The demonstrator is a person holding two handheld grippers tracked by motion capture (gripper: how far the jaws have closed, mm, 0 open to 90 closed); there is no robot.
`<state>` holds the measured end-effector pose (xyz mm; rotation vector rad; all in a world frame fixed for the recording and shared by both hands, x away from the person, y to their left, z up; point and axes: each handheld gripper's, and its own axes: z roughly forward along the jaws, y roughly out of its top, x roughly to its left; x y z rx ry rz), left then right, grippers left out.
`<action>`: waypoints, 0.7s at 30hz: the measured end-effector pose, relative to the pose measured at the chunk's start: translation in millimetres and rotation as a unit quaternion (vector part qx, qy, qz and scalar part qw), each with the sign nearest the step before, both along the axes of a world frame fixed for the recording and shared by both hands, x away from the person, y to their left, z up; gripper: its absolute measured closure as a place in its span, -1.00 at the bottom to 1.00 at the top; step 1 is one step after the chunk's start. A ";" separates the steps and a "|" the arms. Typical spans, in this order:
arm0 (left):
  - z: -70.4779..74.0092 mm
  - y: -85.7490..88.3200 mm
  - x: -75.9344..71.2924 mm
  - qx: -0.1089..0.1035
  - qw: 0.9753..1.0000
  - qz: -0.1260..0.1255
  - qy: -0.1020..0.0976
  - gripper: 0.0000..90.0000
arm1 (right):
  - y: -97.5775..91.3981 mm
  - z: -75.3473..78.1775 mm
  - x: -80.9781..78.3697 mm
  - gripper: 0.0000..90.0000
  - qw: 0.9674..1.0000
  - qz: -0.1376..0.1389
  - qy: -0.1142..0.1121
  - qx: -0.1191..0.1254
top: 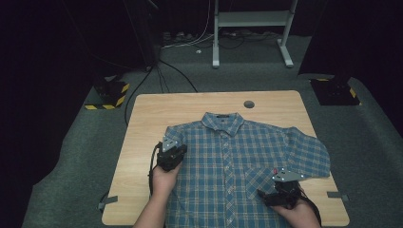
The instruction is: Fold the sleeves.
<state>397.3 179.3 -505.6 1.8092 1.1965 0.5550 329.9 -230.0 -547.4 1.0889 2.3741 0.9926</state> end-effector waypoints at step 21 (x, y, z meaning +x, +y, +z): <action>-5.2 -15.0 -10.4 0.000 1.000 -0.027 0.009 0.42 | 0.0 0.1 -0.3 -0.98 1.000 0.001 -0.001 0.000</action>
